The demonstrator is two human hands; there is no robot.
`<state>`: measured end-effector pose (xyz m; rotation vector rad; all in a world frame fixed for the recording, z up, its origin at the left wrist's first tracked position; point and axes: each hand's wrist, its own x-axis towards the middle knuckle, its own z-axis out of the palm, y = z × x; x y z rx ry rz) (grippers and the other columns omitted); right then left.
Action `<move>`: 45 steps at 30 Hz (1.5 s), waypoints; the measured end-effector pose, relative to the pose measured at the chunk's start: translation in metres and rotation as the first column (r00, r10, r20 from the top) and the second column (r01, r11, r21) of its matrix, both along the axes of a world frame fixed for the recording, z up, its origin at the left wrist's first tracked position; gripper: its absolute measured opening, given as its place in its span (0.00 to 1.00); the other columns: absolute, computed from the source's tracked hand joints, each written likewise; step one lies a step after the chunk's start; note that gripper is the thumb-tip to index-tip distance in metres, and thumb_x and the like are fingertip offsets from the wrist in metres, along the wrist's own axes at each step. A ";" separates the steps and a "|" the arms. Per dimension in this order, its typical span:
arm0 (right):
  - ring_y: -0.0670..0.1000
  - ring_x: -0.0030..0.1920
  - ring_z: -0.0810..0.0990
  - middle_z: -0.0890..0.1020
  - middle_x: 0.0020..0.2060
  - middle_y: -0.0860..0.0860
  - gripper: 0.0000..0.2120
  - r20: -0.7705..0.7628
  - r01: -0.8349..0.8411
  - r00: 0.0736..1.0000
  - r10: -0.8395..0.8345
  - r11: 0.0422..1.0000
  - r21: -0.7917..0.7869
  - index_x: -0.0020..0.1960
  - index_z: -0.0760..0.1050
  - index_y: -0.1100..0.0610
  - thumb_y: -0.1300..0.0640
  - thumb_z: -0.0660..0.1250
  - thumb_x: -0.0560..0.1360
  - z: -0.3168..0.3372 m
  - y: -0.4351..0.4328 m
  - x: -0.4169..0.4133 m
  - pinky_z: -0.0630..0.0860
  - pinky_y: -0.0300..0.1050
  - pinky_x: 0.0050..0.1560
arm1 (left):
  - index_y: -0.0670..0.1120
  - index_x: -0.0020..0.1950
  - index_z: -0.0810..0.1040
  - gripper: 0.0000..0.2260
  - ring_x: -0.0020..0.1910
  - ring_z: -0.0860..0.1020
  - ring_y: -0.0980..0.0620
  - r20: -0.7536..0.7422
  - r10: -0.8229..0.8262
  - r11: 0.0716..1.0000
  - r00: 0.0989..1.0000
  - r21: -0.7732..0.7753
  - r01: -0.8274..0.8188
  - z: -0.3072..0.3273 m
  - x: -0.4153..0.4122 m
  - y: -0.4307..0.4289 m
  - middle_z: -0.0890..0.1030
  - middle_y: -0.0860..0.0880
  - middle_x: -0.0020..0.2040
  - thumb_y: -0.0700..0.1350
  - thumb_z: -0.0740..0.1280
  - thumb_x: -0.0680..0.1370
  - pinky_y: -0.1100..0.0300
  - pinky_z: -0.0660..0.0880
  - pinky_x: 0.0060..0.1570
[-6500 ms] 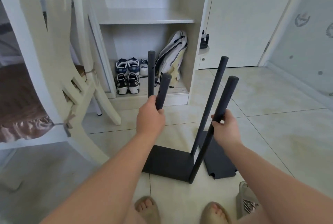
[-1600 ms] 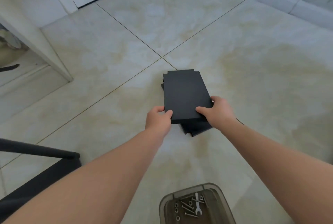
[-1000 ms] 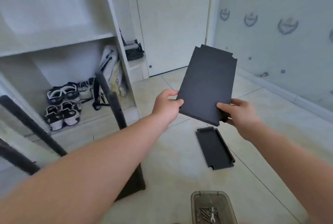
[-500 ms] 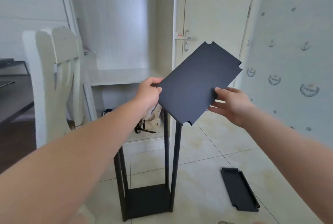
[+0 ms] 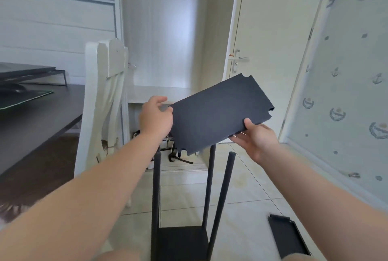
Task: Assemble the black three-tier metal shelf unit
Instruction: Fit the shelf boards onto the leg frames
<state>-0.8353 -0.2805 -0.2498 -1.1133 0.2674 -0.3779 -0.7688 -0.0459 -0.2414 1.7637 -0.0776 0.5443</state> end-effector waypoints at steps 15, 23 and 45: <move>0.61 0.51 0.86 0.82 0.59 0.61 0.13 -0.013 0.035 0.999 -0.032 0.933 0.359 0.67 0.71 0.61 0.62 0.62 0.84 -0.103 0.050 0.103 0.85 0.50 0.43 | 0.49 0.64 0.77 0.19 0.53 0.82 0.54 -0.417 -0.417 0.832 0.808 -0.533 0.154 -0.144 0.024 -0.056 0.82 0.51 0.58 0.57 0.71 0.77 0.59 0.78 0.48; 0.60 0.47 0.87 0.83 0.58 0.62 0.13 -0.058 -0.002 0.998 0.028 0.913 0.407 0.67 0.72 0.63 0.61 0.63 0.84 -0.141 0.066 0.127 0.85 0.52 0.48 | 0.45 0.50 0.79 0.07 0.47 0.85 0.53 -0.384 -0.271 0.696 0.883 -0.712 -0.096 -0.149 0.062 -0.061 0.85 0.46 0.49 0.47 0.71 0.79 0.62 0.79 0.42; 0.57 0.47 0.87 0.84 0.48 0.62 0.05 -0.266 0.031 0.964 -0.007 0.996 0.086 0.51 0.75 0.58 0.57 0.69 0.80 -0.125 0.027 0.094 0.83 0.47 0.46 | 0.41 0.58 0.79 0.12 0.44 0.85 0.50 -0.427 -0.386 0.616 0.818 -0.779 -0.115 -0.151 0.041 -0.088 0.86 0.43 0.49 0.44 0.73 0.77 0.59 0.82 0.45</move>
